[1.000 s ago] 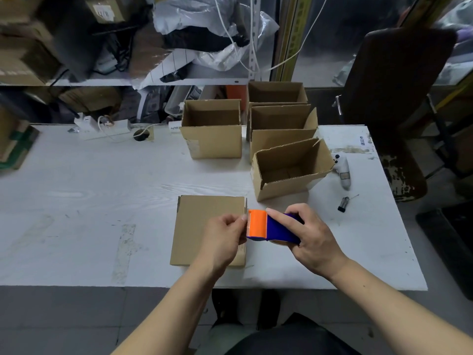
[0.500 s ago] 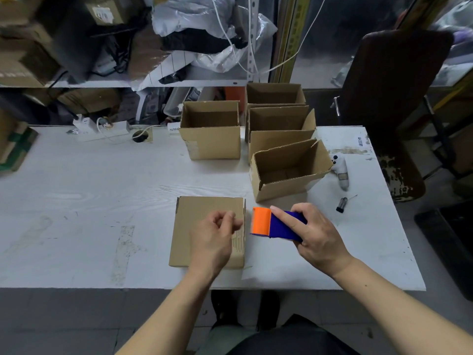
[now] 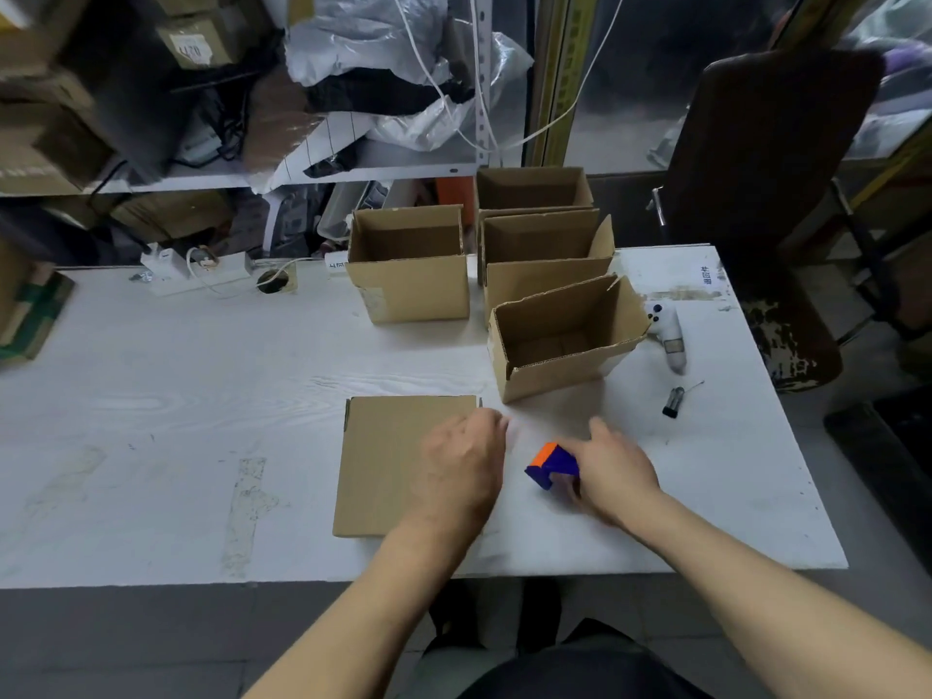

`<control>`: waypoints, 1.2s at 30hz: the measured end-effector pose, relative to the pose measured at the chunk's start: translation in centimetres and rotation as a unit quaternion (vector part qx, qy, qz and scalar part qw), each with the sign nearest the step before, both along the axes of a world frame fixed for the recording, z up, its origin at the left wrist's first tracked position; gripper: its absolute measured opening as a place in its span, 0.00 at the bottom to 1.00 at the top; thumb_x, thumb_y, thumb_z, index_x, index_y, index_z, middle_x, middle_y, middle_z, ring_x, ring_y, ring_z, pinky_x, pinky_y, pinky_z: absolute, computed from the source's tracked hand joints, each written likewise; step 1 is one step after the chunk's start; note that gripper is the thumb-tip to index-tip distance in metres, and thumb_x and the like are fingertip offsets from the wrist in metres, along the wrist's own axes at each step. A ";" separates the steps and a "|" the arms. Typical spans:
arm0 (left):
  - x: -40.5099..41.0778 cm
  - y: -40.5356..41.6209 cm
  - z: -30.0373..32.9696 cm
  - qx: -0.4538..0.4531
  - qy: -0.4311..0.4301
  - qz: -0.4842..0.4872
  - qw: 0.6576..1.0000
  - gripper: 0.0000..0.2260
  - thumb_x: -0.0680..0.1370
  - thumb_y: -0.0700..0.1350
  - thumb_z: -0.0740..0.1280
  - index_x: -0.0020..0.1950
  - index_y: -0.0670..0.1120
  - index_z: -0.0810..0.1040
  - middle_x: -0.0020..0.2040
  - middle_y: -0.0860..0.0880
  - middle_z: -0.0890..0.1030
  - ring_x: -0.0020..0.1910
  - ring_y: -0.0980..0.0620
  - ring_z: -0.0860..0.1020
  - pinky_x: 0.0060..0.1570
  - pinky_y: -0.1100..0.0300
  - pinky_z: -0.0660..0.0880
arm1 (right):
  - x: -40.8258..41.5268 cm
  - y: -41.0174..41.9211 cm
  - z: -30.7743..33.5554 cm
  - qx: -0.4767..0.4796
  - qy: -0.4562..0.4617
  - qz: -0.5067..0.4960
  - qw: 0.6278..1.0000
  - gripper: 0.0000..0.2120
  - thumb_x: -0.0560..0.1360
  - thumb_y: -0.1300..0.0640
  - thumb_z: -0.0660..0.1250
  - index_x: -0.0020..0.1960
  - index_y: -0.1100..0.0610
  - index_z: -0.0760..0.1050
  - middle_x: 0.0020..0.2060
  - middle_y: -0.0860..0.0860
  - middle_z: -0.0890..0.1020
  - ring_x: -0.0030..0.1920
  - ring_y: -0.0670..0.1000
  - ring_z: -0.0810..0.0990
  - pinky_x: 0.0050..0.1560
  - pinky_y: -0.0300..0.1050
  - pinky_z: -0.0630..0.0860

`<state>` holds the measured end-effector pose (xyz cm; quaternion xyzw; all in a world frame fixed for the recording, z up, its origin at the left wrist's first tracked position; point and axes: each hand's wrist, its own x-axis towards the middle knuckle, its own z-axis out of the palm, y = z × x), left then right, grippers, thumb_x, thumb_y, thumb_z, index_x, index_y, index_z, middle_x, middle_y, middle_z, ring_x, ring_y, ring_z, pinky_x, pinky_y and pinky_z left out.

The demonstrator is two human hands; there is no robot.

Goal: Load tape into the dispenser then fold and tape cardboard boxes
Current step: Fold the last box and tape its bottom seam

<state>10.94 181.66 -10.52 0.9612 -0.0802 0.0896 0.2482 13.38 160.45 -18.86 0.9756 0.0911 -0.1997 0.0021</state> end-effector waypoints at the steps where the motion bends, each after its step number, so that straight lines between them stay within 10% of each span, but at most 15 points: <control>1: 0.1 0.3 0.2 -0.019 0.007 0.026 0.999 0.14 0.83 0.49 0.62 0.42 0.46 0.80 0.33 0.48 0.81 0.30 0.44 0.78 0.30 0.56 0.71 | 0.2 -0.6 -0.8 0.054 0.057 -0.046 0.996 0.21 0.77 0.55 0.69 0.69 0.45 0.75 0.54 0.50 0.69 0.52 0.54 0.75 0.52 0.46 0.77; 5: 0.6 1.7 0.7 -0.137 0.178 0.075 0.972 0.10 0.85 0.52 0.64 0.51 0.50 0.82 0.45 0.56 0.87 0.46 0.49 0.84 0.49 0.51 0.80 | 0.2 -1.8 -2.8 0.259 0.155 -0.159 0.940 0.27 0.79 0.61 0.68 0.77 0.47 0.71 0.55 0.50 0.70 0.52 0.49 0.74 0.53 0.36 0.70; 10: 1.1 1.9 1.3 -0.154 0.214 0.051 0.963 0.10 0.85 0.51 0.65 0.48 0.50 0.83 0.42 0.58 0.86 0.45 0.58 0.83 0.51 0.56 0.79 | 1.2 -0.7 -2.2 0.216 0.098 -0.121 0.964 0.27 0.79 0.54 0.67 0.76 0.46 0.69 0.67 0.48 0.71 0.71 0.55 0.68 0.68 0.45 0.69; 16: 1.8 3.2 1.5 -0.295 0.254 0.044 0.920 0.10 0.84 0.45 0.67 0.45 0.49 0.84 0.39 0.54 0.87 0.41 0.61 0.84 0.48 0.64 0.79 | 1.4 4.6 4.6 0.643 0.250 -0.142 0.710 0.17 0.80 0.52 0.72 0.67 0.56 0.79 0.66 0.50 0.82 0.69 0.47 0.78 0.71 0.40 0.73; 22: 1.6 4.4 -1.8 -0.392 0.285 0.183 0.855 0.09 0.84 0.45 0.67 0.48 0.45 0.83 0.42 0.49 0.88 0.47 0.47 0.86 0.56 0.47 0.83 | 1.8 4.8 2.2 0.621 0.230 -0.261 0.703 0.10 0.76 0.61 0.76 0.51 0.67 0.80 0.42 0.55 0.85 0.46 0.51 0.82 0.53 0.48 0.80; 27: 0.7 3.6 -5.6 -0.273 0.258 0.217 0.901 0.09 0.84 0.52 0.66 0.48 0.51 0.82 0.42 0.55 0.87 0.45 0.57 0.85 0.54 0.48 0.81 | 1.5 5.2 0.4 0.597 0.242 -0.389 0.659 0.05 0.74 0.64 0.77 0.47 0.62 0.82 0.37 0.54 0.83 0.39 0.51 0.81 0.39 0.43 0.79; 36: 0.9 2.4 -9.5 0.009 0.078 0.191 0.978 0.10 0.81 0.50 0.70 0.43 0.47 0.78 0.33 0.46 0.80 0.32 0.41 0.78 0.30 0.53 0.69 | 1.1 7.6 -2.6 0.587 0.146 -0.446 0.660 0.05 0.82 0.62 0.68 0.50 0.62 0.80 0.38 0.54 0.80 0.41 0.51 0.78 0.48 0.46 0.81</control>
